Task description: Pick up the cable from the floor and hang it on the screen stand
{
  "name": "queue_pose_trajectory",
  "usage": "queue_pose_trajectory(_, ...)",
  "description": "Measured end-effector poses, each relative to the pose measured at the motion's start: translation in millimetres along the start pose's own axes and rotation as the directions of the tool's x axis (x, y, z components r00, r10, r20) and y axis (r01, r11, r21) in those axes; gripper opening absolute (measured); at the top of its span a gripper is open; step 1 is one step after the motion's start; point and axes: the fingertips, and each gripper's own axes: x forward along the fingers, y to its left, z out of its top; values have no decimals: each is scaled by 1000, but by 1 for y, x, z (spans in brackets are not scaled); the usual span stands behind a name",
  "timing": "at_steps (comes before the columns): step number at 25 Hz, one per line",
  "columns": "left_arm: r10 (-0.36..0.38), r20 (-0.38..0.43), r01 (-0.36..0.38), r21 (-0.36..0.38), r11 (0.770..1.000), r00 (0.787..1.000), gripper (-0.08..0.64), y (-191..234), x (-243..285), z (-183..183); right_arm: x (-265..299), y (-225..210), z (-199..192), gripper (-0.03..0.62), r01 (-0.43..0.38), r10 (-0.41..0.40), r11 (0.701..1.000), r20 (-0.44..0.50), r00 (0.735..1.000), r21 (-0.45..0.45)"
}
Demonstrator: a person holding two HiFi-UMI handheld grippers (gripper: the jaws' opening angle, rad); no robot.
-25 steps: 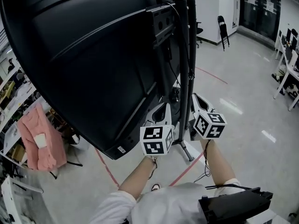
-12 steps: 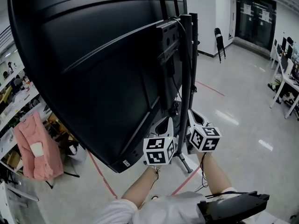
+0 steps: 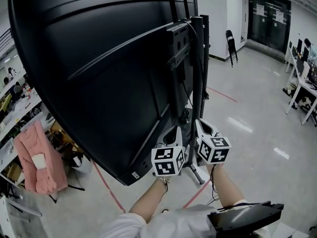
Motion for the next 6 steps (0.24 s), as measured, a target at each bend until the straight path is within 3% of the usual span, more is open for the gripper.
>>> queue_pose_trajectory(6, 1, -12, -1, -6, 1000, 1000, 3, -3, -3, -4, -6, -2, -3, 17, 8, -8, 1000, -12, 1000, 5)
